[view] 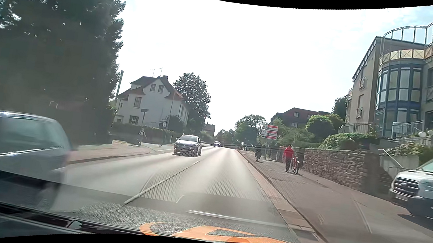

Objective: Follow the waypoints while adhering to traffic rules and regulations

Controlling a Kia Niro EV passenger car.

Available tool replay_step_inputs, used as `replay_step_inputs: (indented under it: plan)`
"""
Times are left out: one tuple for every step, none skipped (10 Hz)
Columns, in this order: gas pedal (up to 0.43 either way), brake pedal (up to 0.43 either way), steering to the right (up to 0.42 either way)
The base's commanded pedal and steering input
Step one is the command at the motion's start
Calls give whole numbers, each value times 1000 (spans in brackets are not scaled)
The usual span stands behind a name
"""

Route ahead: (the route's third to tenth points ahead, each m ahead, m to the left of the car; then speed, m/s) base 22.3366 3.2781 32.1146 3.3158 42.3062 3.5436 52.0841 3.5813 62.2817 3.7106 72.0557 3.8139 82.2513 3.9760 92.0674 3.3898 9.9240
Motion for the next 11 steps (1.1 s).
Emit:
replay_step_inputs:
  plan:
    - [118, 0, 5]
    - [118, 0, 6]
    - [118, 0, 6]
    - [118, 0, 5]
    - [118, 0, 4]
    - [118, 0, 4]
    - [118, 0, 4]
    - [130, 0, 4]
    - [130, 0, 4]
    - [130, 0, 4]
    - [130, 0, 3]
